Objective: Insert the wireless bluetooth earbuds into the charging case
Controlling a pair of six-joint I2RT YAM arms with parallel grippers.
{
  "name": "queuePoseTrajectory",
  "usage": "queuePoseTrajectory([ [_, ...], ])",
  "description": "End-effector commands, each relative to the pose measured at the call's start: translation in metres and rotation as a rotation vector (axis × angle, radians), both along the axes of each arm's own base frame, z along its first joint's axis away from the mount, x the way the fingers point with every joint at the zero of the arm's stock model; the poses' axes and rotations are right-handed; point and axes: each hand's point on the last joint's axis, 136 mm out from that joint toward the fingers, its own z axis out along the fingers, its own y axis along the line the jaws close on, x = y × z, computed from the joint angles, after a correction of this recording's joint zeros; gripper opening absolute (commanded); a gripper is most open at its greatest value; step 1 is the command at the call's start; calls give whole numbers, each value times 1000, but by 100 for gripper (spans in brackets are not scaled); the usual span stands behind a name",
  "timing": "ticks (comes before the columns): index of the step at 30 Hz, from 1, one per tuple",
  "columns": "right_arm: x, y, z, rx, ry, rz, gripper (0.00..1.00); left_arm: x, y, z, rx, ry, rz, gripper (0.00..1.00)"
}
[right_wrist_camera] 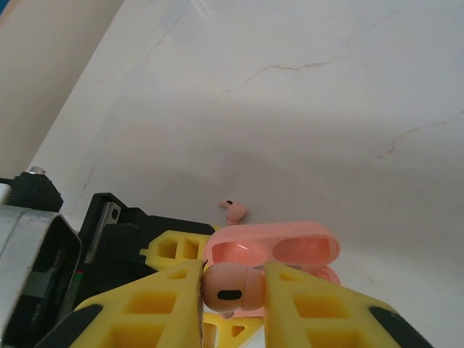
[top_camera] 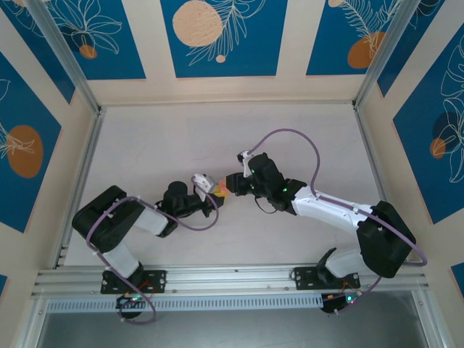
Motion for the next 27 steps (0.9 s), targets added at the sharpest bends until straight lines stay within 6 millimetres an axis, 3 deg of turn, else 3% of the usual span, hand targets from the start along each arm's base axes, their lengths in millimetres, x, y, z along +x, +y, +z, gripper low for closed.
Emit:
queuePoseTrajectory([
  [1, 5, 8, 10, 13, -51, 8, 26, 2, -8, 28, -76, -56, -13, 23],
  [27, 9, 20, 4, 18, -54, 24, 25, 3, -3, 54, -170, -91, 22, 23],
])
